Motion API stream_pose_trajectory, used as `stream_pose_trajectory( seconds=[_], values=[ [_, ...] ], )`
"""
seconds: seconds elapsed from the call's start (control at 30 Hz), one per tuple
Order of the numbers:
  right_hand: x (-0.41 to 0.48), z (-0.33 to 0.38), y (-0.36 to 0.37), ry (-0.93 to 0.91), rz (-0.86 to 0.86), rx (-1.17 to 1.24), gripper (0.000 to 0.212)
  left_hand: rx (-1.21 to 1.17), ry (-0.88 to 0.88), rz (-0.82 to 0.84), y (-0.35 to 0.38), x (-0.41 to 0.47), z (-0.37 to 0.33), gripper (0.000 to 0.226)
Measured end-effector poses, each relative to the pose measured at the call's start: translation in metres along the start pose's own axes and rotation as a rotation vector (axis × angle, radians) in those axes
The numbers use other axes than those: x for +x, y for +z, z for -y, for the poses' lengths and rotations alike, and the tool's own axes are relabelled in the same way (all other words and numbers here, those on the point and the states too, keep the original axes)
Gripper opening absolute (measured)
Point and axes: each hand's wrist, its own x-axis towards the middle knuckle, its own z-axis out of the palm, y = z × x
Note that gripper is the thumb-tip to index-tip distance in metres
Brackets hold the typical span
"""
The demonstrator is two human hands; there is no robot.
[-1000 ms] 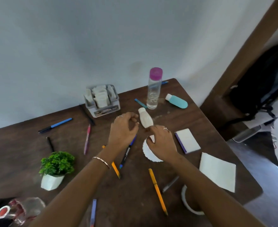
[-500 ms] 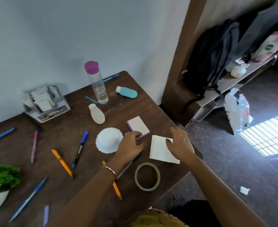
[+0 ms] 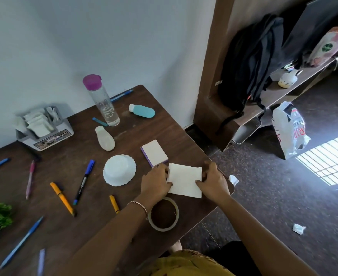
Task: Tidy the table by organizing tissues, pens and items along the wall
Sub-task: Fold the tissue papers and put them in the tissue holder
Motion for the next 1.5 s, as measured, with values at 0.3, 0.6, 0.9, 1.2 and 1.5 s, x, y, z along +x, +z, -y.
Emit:
stream_pose_trajectory(
  seconds=[0.3, 0.6, 0.9, 1.2, 1.5],
  values=[
    [0.005, -0.008, -0.006, 0.067, 0.046, 0.245, 0.047, -0.220, -0.177, 0.084, 0.004, 0.001, -0.014, 0.044],
    [-0.002, 0.011, -0.012, 0.108, 0.175, 0.631, 0.017, -1.062, -0.466, 0.157, -0.023, -0.009, -0.023, 0.018],
    [-0.014, 0.076, -0.012, 0.254, 0.542, 1.096, 0.031, -1.747, -0.478, 0.174, -0.059, -0.037, 0.008, 0.045],
    [-0.021, 0.149, 0.020, 0.104, 0.573, 0.890, 0.027, -1.822, -0.440, -0.097, -0.086, -0.079, 0.053, 0.041],
    [-0.040, 0.212, 0.066, -0.459, 0.359, 0.409, 0.030, -1.978, -0.288, -0.303, -0.106, -0.115, 0.085, 0.037]
  ],
)
